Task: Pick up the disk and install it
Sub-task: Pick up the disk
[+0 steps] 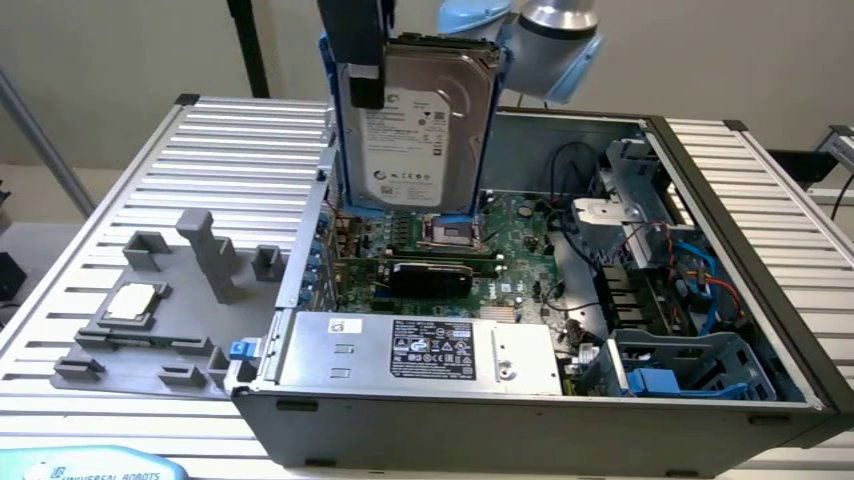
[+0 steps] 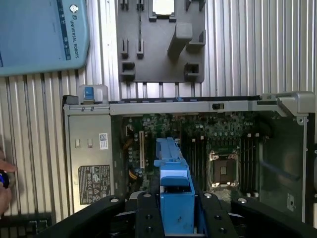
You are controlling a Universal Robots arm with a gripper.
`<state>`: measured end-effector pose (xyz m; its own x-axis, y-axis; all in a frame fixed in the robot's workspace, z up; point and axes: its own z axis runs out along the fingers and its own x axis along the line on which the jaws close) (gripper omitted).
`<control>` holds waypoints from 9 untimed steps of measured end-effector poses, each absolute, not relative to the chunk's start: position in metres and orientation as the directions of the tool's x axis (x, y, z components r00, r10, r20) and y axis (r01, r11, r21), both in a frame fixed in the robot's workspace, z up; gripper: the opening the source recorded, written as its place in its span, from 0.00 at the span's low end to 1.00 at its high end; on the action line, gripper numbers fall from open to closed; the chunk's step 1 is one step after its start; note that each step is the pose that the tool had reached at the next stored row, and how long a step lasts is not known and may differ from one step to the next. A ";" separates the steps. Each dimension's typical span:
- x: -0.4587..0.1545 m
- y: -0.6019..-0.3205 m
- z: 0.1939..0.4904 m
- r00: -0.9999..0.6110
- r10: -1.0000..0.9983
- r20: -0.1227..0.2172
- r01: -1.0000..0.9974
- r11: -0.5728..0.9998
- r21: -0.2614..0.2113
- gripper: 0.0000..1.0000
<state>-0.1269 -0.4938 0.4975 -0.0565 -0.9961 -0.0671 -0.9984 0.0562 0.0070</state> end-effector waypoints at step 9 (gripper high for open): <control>-0.091 -0.510 0.497 -0.056 -0.996 -0.067 -0.998 0.056 0.007 0.33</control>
